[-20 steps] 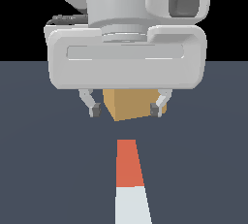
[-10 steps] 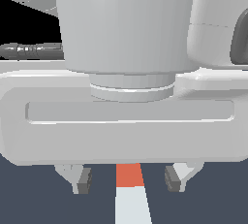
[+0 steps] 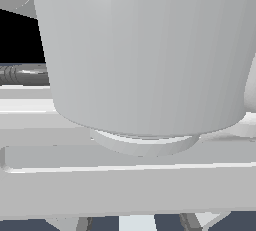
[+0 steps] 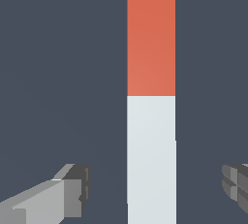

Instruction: Insert the peg into the horizontal hole in a box.

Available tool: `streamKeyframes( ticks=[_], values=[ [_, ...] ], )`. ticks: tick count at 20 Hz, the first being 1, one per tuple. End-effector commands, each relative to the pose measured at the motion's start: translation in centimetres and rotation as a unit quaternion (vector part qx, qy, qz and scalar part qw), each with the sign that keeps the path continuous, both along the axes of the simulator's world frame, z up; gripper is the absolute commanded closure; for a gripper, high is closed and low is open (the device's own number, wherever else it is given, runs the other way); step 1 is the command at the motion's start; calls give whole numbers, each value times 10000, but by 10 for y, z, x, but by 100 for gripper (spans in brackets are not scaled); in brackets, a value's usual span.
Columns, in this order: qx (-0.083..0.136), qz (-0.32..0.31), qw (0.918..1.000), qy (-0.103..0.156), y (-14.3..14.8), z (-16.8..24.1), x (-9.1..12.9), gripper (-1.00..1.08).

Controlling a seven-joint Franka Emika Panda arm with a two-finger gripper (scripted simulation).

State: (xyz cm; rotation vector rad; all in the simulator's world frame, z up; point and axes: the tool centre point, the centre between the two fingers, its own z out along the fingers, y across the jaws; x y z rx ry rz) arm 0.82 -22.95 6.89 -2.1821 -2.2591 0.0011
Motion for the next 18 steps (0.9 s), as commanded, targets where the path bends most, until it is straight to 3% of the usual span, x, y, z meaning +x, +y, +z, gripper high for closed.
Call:
streamKeyframes(
  ticks=[1,17,18],
  values=[
    [0,3,10000,-1,0,-1,0,-92],
    [0,15,10000,-5,0,-50,2,-92],
    [0,15,10000,-5,0,-50,2,108]
  ],
)
